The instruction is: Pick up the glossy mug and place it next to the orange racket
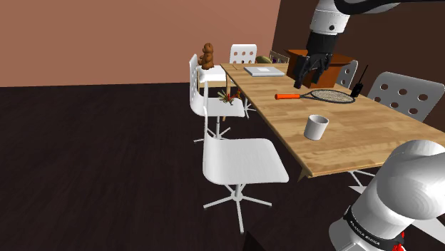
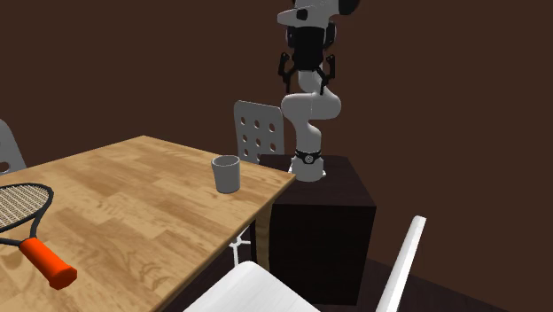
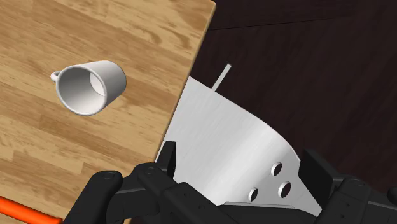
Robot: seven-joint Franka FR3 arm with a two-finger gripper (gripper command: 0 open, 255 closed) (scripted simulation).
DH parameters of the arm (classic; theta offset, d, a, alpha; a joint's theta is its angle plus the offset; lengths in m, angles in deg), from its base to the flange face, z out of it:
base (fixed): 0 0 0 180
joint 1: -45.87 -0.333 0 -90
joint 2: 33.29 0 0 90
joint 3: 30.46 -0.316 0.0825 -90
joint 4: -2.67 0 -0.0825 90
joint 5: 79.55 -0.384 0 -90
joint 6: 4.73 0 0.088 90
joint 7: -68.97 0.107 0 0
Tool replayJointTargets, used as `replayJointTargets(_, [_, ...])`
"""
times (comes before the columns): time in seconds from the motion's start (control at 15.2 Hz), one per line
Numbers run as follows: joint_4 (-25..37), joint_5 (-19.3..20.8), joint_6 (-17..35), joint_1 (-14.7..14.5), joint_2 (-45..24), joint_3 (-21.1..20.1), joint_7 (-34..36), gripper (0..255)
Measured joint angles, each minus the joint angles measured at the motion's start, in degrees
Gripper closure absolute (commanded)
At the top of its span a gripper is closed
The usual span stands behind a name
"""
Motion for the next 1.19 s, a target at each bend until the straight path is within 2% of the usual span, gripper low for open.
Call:
replayJointTargets(0.2, [-1.8,0.8,1.4,0.4,0.4,1.1,-1.2,0])
replayJointTargets(0.53, [-7.5,3.8,7.4,2.2,0.2,5.9,-5.9,0])
replayJointTargets(0.92, [-12.7,7.9,16.5,4.7,-3.4,12.6,-12.1,0])
replayJointTargets(1.19, [-14.5,10.2,23.3,5.9,-8.1,17.4,-16.2,0])
